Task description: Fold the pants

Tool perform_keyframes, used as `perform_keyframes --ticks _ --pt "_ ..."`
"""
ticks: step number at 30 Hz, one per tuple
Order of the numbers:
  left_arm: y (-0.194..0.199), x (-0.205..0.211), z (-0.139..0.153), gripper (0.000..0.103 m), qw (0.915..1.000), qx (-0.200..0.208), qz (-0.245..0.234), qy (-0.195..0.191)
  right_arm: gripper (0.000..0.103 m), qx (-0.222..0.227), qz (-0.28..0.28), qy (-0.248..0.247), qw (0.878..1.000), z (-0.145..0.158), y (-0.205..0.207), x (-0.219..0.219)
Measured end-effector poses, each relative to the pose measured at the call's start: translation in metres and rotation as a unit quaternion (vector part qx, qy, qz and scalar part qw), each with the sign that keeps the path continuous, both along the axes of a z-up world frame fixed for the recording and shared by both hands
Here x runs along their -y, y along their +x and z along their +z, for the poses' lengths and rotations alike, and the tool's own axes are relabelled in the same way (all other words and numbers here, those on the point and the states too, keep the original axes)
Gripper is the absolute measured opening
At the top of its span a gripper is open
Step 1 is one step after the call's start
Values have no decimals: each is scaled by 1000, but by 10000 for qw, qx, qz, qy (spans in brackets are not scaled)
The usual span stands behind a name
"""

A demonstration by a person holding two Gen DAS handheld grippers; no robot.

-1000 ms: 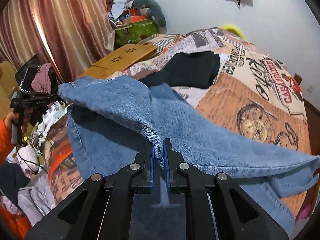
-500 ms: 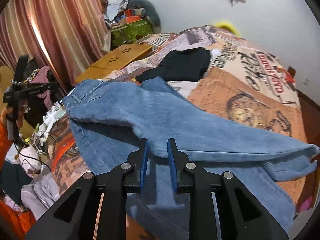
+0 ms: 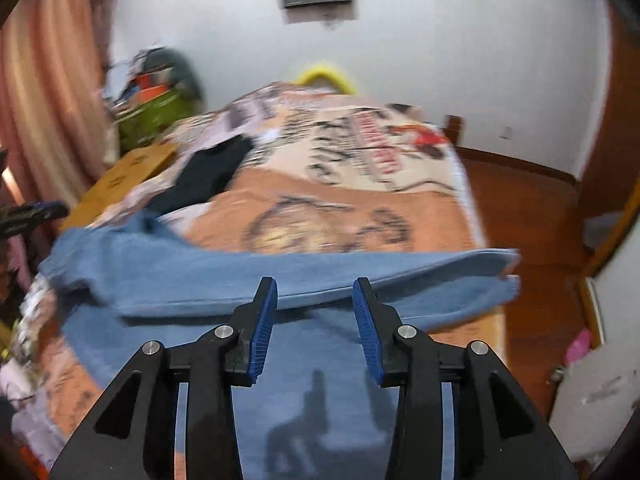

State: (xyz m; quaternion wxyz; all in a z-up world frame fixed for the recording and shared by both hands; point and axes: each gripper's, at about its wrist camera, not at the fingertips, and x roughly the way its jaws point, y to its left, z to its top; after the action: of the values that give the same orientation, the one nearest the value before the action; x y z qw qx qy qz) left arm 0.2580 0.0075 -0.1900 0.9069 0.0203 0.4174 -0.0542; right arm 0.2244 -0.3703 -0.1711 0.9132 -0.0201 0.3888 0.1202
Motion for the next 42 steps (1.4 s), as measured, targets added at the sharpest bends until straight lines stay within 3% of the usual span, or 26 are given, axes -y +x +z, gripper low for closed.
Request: perform_keyframes --ticks 4,9,17,25,28,30,34,42 --pt "24 18 -8 53 10000 -89 14 -39 37 -188 -697 -183 9972 -11 29 37" --pt "44 27 -18 62 9998 -67 159 -70 37 -477 -981 -133 9939 -34 67 67" --pt "61 32 -48 63 9992 -361 162 84 37 -860 -1269 241 9879 -73 110 86" --pt "64 39 -62 63 9988 -453 100 182 37 -1025 -1394 461 9838 -105 125 88" --pt "62 41 -61 63 9987 -460 88 184 33 -913 -1432 468 9844 -104 125 89" --pt "59 42 -57 63 9987 -476 64 170 14 -832 -1439 457 9850 -99 123 89" --pt "43 43 -43 63 9986 -505 -70 113 10 -592 -1434 488 9867 -81 114 92" --pt "-21 49 -18 76 9974 -440 -424 370 10 -61 -1434 642 9876 -27 71 102"
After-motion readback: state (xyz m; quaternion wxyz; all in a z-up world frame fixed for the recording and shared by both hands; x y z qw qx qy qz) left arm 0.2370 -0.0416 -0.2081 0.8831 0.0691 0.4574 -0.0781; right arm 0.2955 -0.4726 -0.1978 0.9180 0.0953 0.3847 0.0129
